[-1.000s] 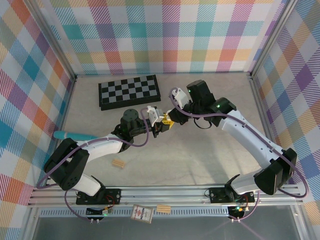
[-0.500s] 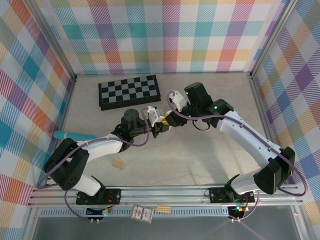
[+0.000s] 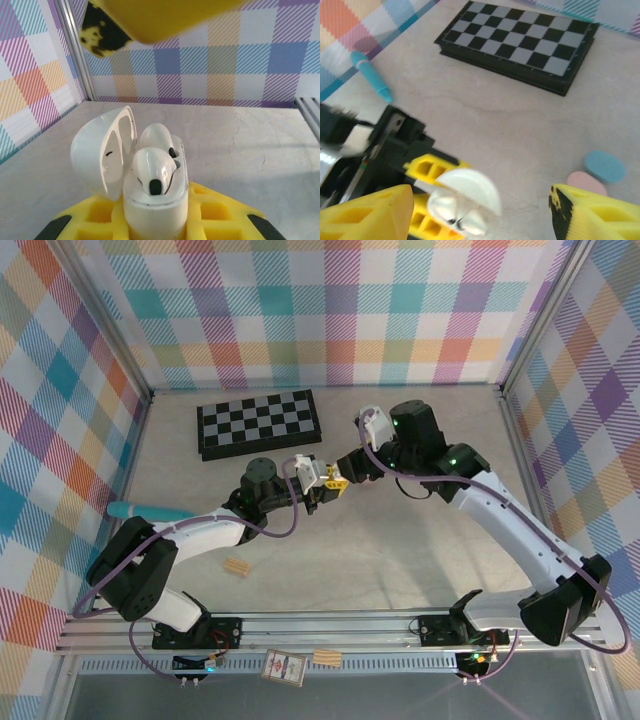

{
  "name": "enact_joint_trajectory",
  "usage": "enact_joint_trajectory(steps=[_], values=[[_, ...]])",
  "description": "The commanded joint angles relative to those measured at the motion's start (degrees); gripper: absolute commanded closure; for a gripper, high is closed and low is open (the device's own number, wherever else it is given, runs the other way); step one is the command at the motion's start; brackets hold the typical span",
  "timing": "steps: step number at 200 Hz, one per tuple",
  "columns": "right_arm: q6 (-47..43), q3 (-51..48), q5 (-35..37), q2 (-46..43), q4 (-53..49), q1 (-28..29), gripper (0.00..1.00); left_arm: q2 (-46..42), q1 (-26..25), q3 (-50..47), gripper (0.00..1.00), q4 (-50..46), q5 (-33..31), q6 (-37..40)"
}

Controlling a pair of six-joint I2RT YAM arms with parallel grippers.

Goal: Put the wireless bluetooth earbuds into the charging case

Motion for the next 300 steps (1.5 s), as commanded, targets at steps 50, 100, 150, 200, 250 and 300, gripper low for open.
enact_joint_trajectory(steps=[50, 100, 150, 200, 250, 300], values=[[1.7, 11.6, 10.4, 11.1, -12.9, 0.0, 0.26, -4.6, -0.5, 1.9, 0.87, -5.8, -2.1, 10.4], [-3.6, 11.9, 5.6, 10.7, -19.0, -0.1, 0.25, -4.8, -0.5, 2.6, 0.87, -6.8, -3.1, 10.8], [-4.4, 10.0, 3.0, 7.0, -20.9, 0.0, 0.25, -4.6, -0.5, 3.8, 0.87, -6.8, -3.2, 8.8], [-18.7, 3.5, -4.2, -4.2, -15.7, 0.0, 0.19, -7.5, -0.5, 3.3, 0.87, -11.5, 1.0, 12.4], [-44.8, 1.6, -10.3, -10.0, -17.3, 1.6, 0.2, -13.0, -0.5, 4.7, 0.87, -24.3, 4.2, 18.0], [-57.9, 4.4, -6.7, -4.6, -17.7, 6.7, 0.24, -16.1, -0.6, 5.4, 0.87, -29.1, 5.6, 18.9]])
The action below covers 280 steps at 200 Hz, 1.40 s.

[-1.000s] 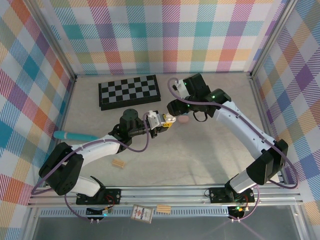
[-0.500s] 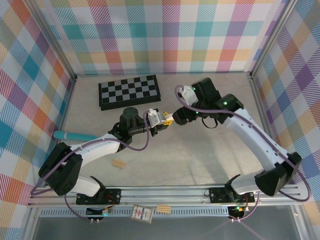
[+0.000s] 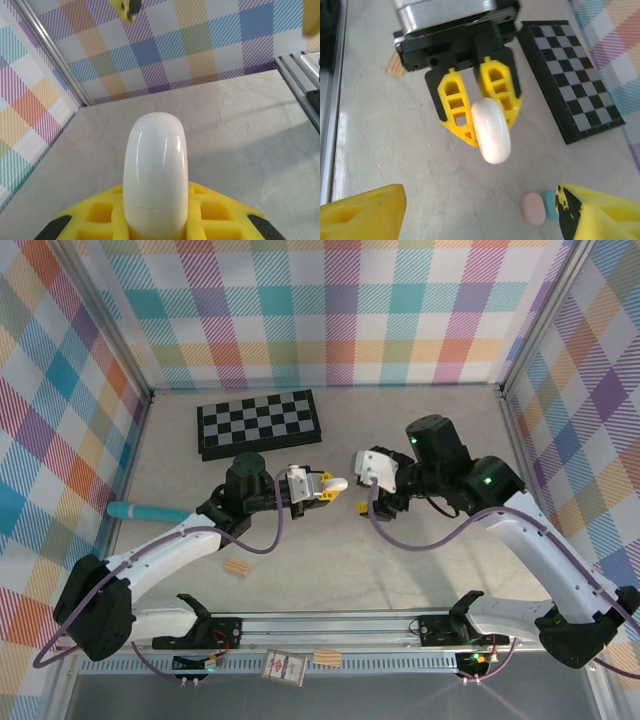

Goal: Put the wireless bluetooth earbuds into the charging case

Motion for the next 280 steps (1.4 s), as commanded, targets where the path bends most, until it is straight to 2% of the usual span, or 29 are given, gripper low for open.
enact_joint_trajectory(steps=[1, 43, 82, 102, 121, 126, 137, 142, 150, 165, 184, 205, 228, 239, 258, 280], values=[[-9.7, 2.2, 0.5, 3.6, -0.6, 2.0, 0.24, -1.8, -0.5, 2.0, 0.87, -3.5, 2.6, 2.2], [-10.7, 4.1, 0.7, 9.4, 2.8, 2.8, 0.43, -2.5, -0.5, 2.8, 0.86, -5.4, 3.1, 2.7], [-11.3, 4.8, 0.8, 11.9, 3.4, 2.8, 0.69, -2.7, -0.5, 2.9, 0.86, -6.0, 3.1, 2.6], [-11.0, 4.4, 1.0, 11.5, 3.8, 2.7, 0.73, -2.5, -0.5, 2.6, 0.85, -5.7, 2.6, 2.5], [-9.9, 3.4, 0.7, 10.7, 4.3, 2.3, 0.75, -2.6, -0.5, 1.6, 0.78, -3.7, 1.3, 2.0], [-9.3, 3.0, 0.5, 10.5, 4.5, 2.2, 0.75, -2.7, -0.5, 1.4, 0.74, -3.1, 1.0, 1.8], [-7.9, 1.9, -0.6, 9.8, 5.2, 1.5, 0.76, -2.7, -0.5, 0.8, 0.45, -1.6, 0.2, 0.9], [-6.9, 1.0, -1.3, 9.2, 5.8, 1.0, 0.76, -2.7, -0.5, 0.3, 0.35, -0.6, -0.2, 0.3], [-5.0, -0.5, -2.1, 8.3, 7.2, 0.1, 0.76, -3.1, -0.5, -0.7, 0.25, 0.9, -1.0, -0.7], [-0.8, -4.0, -4.6, 6.5, 10.6, -2.5, 0.77, -3.8, -0.5, -3.4, 0.12, 4.2, -2.8, -2.9], [8.1, -8.1, -7.2, 5.0, 14.8, -6.3, 0.79, -4.8, -0.5, -6.9, 0.0, 7.0, -4.9, -6.3], [25.0, -12.0, -9.9, 5.3, 19.5, -11.3, 0.76, -5.6, -0.5, -11.0, 0.0, 10.8, -7.7, -9.6], [46.5, -17.7, -9.0, 6.8, 27.0, -14.5, 0.72, -5.7, -0.5, -14.8, 0.0, 14.0, -11.4, -12.2], [57.2, -21.3, -6.7, 7.6, 31.5, -15.0, 0.75, -5.6, -0.5, -15.8, 0.0, 14.5, -12.4, -12.6], [69.3, -27.4, -6.4, 9.3, 39.5, -15.1, 0.78, -4.6, -0.5, -16.2, 0.0, 14.0, -13.7, -12.6], [77.9, -31.9, -5.3, 12.6, 45.6, -15.2, 0.79, -2.9, -0.5, -16.5, 0.0, 14.1, -13.6, -12.6]])
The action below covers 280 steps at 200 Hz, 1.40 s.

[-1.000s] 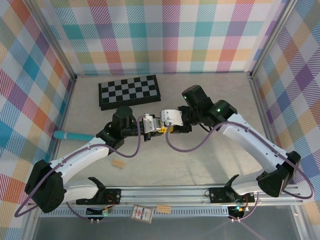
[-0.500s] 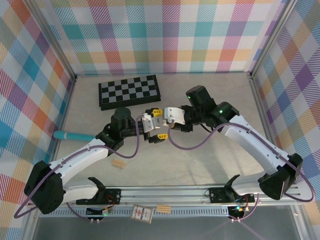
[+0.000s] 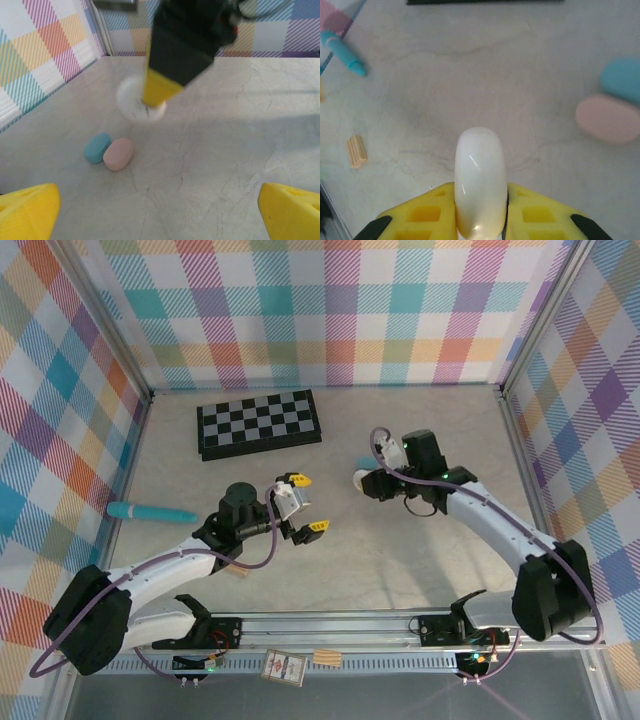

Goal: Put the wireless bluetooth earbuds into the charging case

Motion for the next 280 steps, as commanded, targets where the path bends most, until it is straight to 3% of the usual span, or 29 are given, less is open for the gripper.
enact_joint_trajectory(steps=[1, 33, 77, 90, 94, 123, 159, 192, 225, 280], values=[[20.5, -3.9, 0.5, 3.1, 11.4, 0.0, 0.79, 1.4, -0.5, -0.5, 0.0, 3.1, -1.5, -1.1], [26.7, -7.0, 2.9, 9.3, 13.3, 0.0, 0.79, 2.8, -0.5, -0.1, 0.0, 2.0, -1.5, -0.6], [27.6, -8.3, 5.7, 14.6, 13.4, 0.0, 0.73, 3.2, -0.5, 0.2, 0.0, 1.2, -1.8, -1.0], [26.9, -8.3, 7.4, 14.0, 12.4, -0.1, 0.67, 3.4, -0.4, 0.2, 0.0, 1.5, -2.8, -2.1], [26.7, -8.2, 8.5, 13.6, 11.6, 0.0, 0.59, 3.4, -0.4, 0.1, 0.0, 1.7, -3.1, -2.6], [21.4, -6.5, 16.2, 8.1, 5.2, -0.2, 0.34, 2.4, 0.9, -0.7, 0.0, 2.1, -7.0, -4.3], [10.3, -4.7, 24.8, -0.3, 2.3, -1.6, 0.12, -3.2, 7.1, -4.1, 0.0, 3.4, -14.2, -7.1], [-3.7, -8.7, 30.7, -7.4, 13.4, -4.7, 0.0, -8.7, 16.6, -7.0, 0.0, 1.3, -20.2, -8.0], [-14.8, -15.8, 31.5, -9.3, 26.9, -10.2, 0.01, -5.2, 25.5, -10.3, 0.0, 6.5, -23.3, -12.5], [-13.4, -25.7, 25.3, 0.1, 49.8, -20.7, 0.01, 11.4, 33.6, -11.5, 0.0, 21.1, -21.4, -19.4]])
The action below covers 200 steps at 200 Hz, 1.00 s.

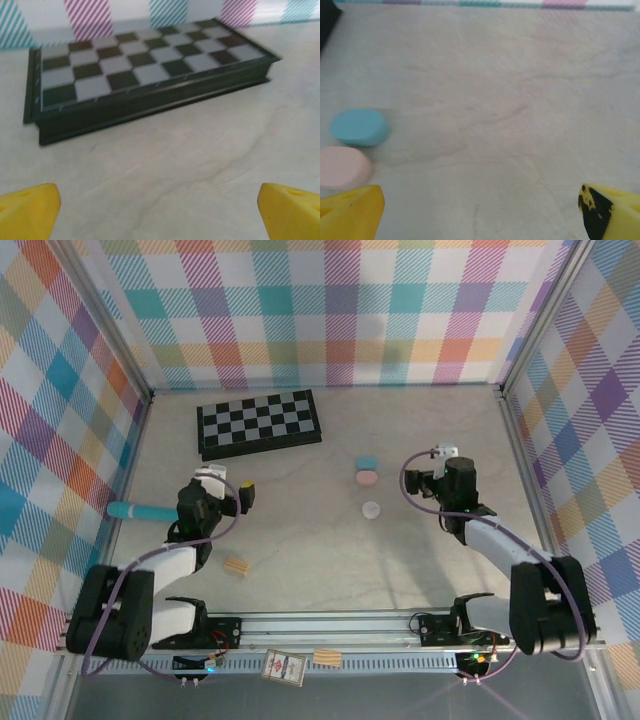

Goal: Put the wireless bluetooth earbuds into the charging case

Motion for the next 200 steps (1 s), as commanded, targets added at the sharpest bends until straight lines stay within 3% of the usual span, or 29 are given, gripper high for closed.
enact_joint_trajectory(steps=[1, 45, 57, 80, 200], values=[[-1.0, -2.6, -3.1, 4.8, 15.1, -3.3, 0.01, 5.6, 2.1, -0.2, 0.0, 10.4, 0.4, -3.8], [0.5, -5.4, -8.5, 15.0, 28.9, -6.3, 0.01, 19.9, 6.4, 1.8, 0.0, 21.7, 1.8, -8.5], [1.5, -5.4, -8.9, 15.4, 29.0, -7.3, 0.01, 17.6, 6.7, 4.0, 0.0, 13.2, 1.8, -8.4], [1.6, -5.3, -9.2, 15.5, 28.9, -7.7, 0.01, 18.2, 4.8, 7.1, 0.0, 7.9, -1.9, -7.3], [1.6, -5.2, -9.3, 15.5, 28.7, -7.8, 0.01, 18.5, 2.8, 8.2, 0.0, 6.3, -4.8, -5.8]])
